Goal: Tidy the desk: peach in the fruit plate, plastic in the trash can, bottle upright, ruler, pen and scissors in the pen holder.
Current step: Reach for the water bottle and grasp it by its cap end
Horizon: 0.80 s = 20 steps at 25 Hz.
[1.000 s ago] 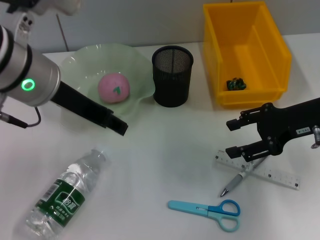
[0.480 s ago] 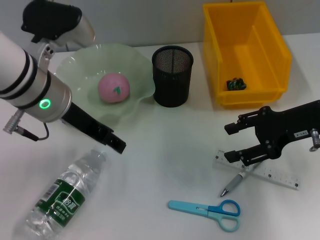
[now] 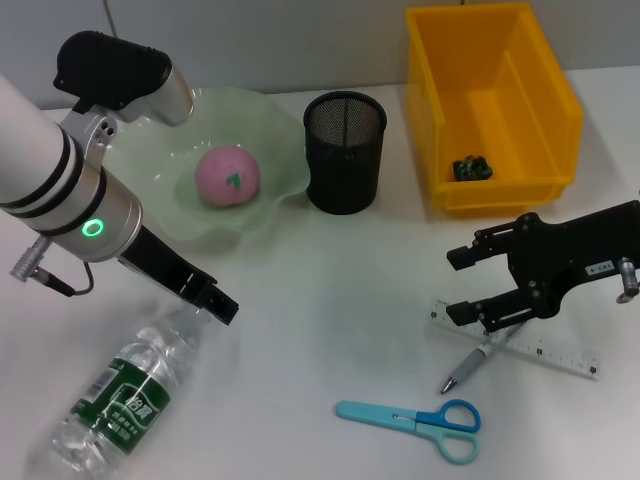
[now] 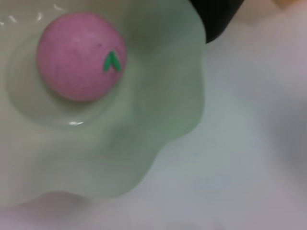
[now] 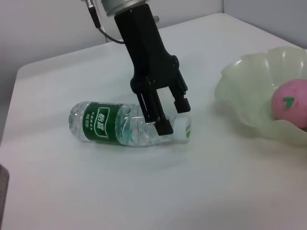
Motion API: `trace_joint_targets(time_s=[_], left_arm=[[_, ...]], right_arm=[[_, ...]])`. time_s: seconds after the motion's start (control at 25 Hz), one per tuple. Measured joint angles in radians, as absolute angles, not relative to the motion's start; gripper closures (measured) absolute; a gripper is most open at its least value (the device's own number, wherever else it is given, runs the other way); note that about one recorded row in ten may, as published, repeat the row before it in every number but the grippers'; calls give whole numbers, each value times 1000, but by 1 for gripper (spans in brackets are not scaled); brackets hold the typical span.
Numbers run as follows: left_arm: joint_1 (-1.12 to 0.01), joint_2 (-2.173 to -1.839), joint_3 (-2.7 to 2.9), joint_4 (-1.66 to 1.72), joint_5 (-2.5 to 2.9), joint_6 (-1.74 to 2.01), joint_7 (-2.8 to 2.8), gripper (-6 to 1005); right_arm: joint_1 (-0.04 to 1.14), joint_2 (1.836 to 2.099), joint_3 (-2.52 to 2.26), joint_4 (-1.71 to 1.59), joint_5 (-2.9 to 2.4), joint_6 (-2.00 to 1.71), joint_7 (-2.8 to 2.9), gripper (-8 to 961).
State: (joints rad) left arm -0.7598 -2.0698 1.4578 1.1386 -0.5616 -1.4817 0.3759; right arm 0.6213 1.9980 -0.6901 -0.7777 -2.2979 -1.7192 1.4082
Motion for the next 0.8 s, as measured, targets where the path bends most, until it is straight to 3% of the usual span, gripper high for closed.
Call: trace_joint_targets(time_s=[0.8], left_arm=[[-774,-2071,1456,1080,-556,-1447,393,234]], right_arm=[[623,1999,-690,-780,-2298,-1717,1410,213]])
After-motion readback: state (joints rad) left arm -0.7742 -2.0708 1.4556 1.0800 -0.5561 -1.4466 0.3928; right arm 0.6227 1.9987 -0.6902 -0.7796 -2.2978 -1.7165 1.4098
